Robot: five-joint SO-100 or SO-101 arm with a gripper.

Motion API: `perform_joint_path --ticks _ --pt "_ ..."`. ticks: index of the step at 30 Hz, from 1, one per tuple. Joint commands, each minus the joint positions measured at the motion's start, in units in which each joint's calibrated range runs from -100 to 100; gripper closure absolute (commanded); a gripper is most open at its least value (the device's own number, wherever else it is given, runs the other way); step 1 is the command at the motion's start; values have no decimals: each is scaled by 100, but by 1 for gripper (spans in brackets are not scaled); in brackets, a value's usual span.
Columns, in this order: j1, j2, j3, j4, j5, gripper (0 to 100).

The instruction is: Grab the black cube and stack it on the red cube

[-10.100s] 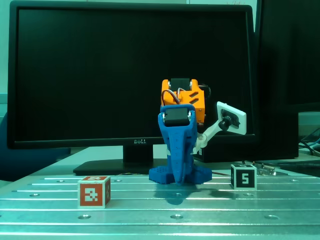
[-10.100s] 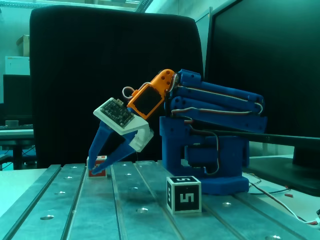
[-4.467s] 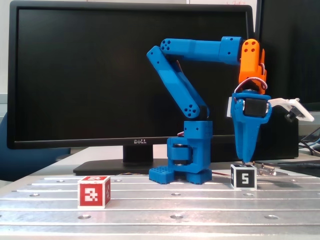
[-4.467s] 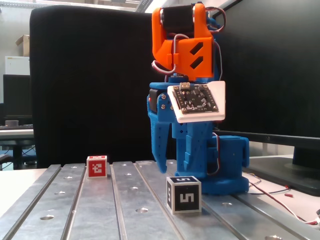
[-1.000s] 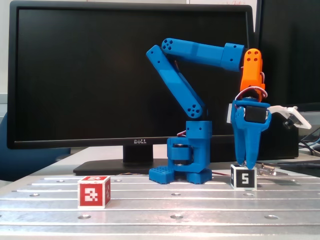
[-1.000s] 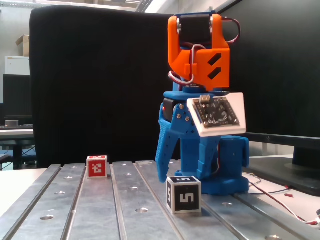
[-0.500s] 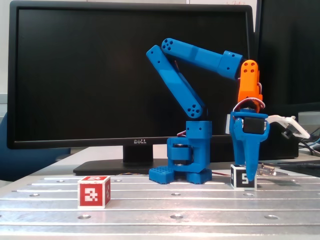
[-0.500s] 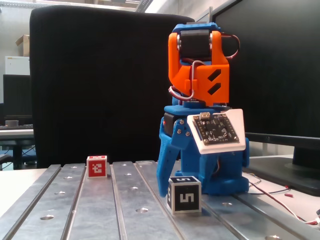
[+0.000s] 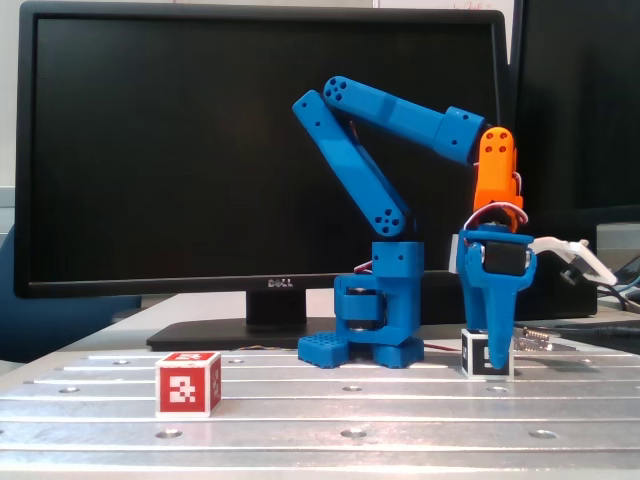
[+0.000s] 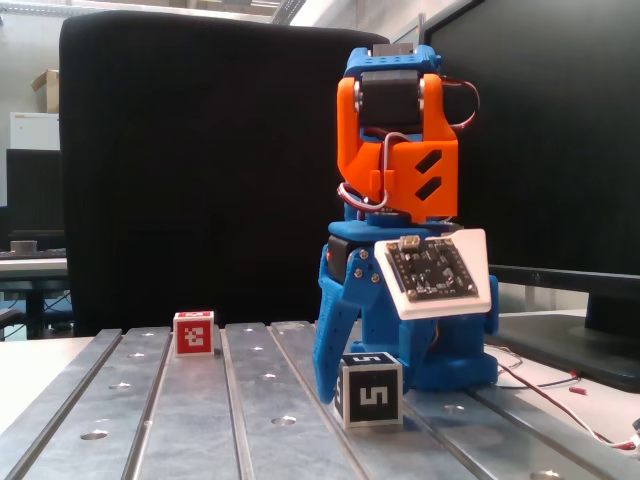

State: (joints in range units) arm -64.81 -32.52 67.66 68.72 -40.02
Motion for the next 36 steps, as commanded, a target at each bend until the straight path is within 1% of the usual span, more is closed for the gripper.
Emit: perform_joint_path --ticks 1,5,24,28,31,36 --pt "3 -90 -32 -10 -23 81" --pt "18 -90 -32 -27 -17 84" --pt "40 -90 -366 67 19 84" --pt "84 -90 -638 341 30 84" --pt "335 -90 -1027 743 51 84" --pt "874 -7 -1995 1564 482 84"
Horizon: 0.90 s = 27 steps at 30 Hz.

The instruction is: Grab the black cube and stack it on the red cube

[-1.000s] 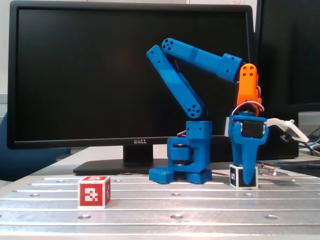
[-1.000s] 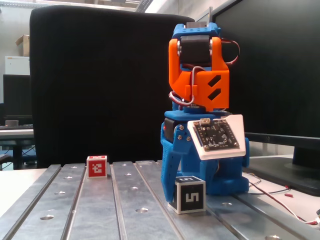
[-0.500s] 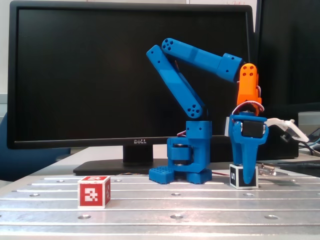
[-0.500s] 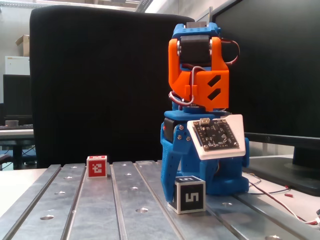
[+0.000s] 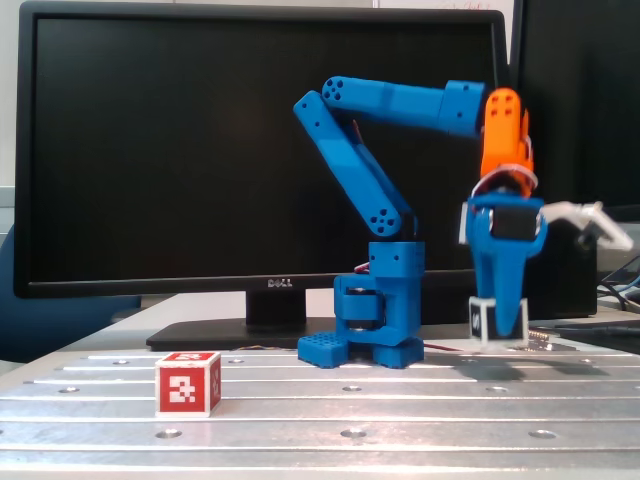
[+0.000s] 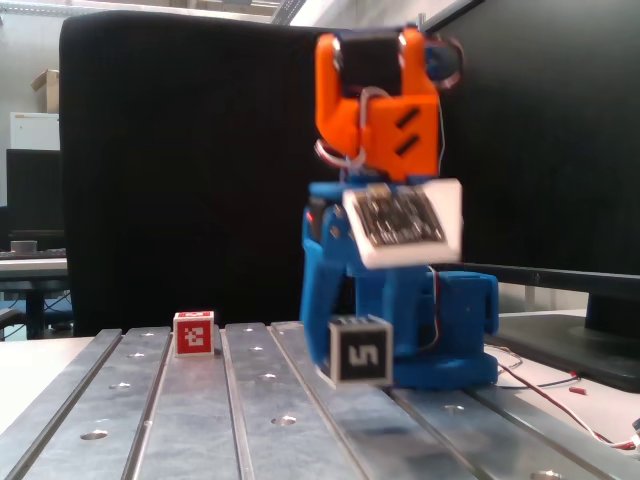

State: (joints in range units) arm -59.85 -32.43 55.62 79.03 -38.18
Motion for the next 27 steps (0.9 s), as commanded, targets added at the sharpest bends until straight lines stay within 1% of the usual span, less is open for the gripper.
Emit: perform_joint_path --ticks 1,5,11,16,20,23,27 --pt "533 -15 -953 644 388 84" --pt "1153 -15 -1450 823 867 84" --pt "2172 -7 -1749 755 1493 84" --pt "3110 60 -1767 746 2219 84" --pt "3767 678 -2147 789 2529 84" --pt "4180 1313 -2717 1054 2929 84" --pt "4638 1948 -3522 1276 3239 84"
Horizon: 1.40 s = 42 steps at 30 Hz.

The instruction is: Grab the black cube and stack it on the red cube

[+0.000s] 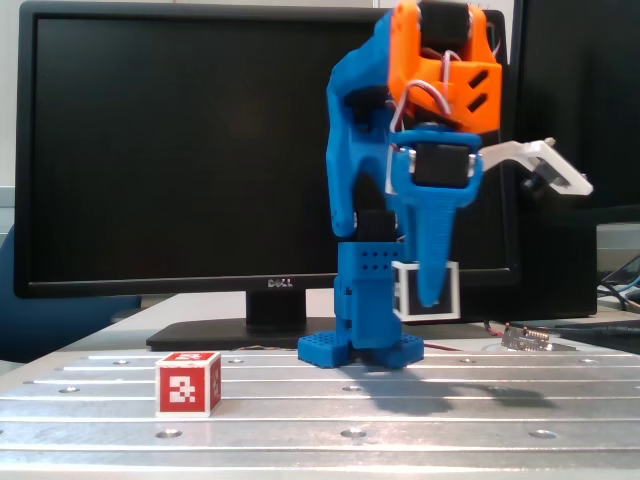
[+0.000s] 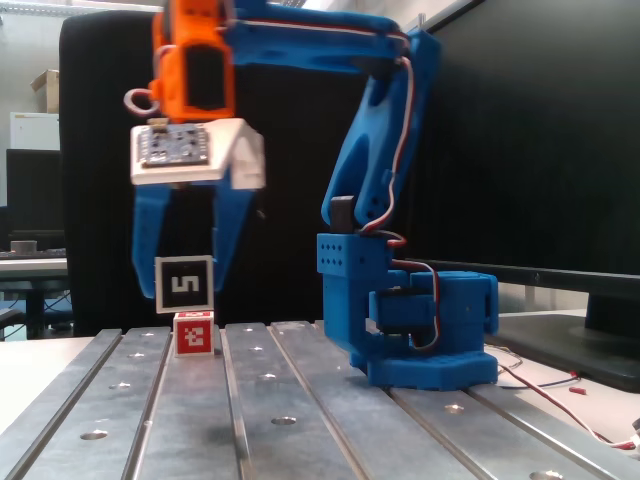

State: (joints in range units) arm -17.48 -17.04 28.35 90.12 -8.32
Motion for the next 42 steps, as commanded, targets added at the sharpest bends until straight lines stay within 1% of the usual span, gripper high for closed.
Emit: perform_joint_path --ticks 1,10,17,22,26,30,32,36,42 --pt "526 526 -940 176 337 84" --pt "1538 1052 -1410 168 1121 84" --pt "2446 1019 -1347 168 1847 84" --pt "2985 994 -1347 168 2178 84" --pt "3406 1019 -1419 116 2347 84" --pt "3797 1061 -1419 -3 2378 84" --pt "3922 1061 -1410 -98 2394 84" --pt "4129 1069 -1356 -132 2615 84" --pt "4321 1119 -1311 -337 2631 84"
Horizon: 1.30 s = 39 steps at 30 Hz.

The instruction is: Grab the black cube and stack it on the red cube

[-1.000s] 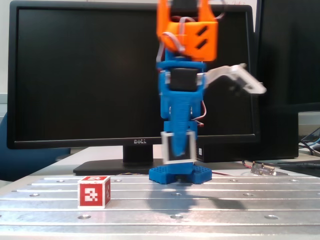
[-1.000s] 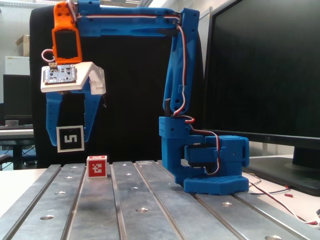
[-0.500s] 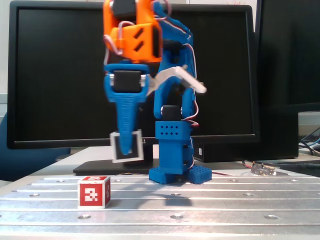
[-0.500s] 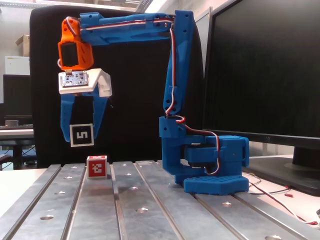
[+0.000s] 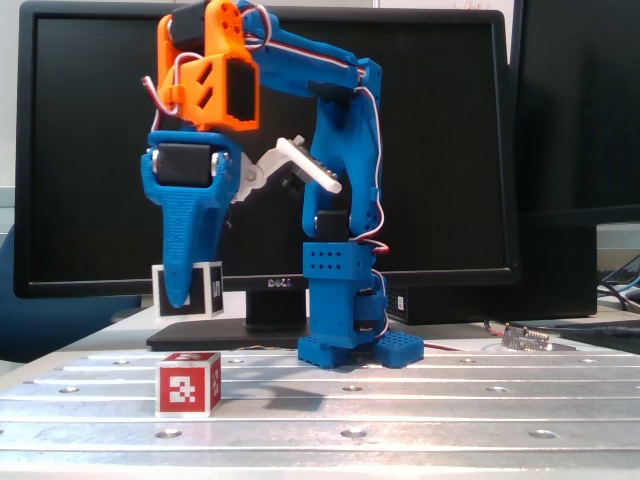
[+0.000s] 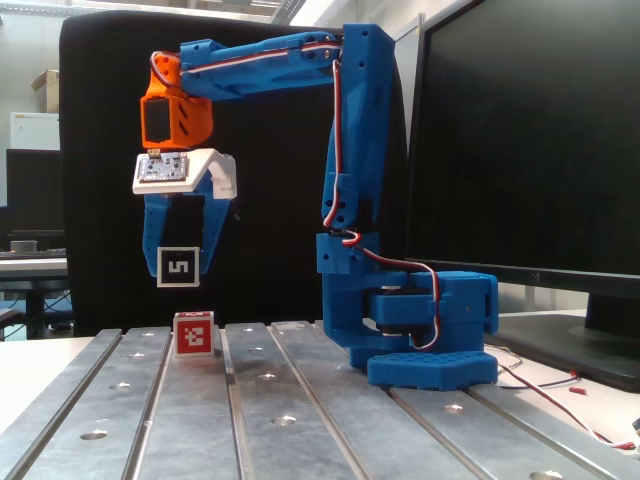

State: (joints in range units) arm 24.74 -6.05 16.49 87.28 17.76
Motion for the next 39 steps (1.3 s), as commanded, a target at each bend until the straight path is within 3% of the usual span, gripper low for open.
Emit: perform_joint_path --ticks 1,39 --pt "136 95 -133 -62 23 84" --pt "224 37 536 -515 28 84"
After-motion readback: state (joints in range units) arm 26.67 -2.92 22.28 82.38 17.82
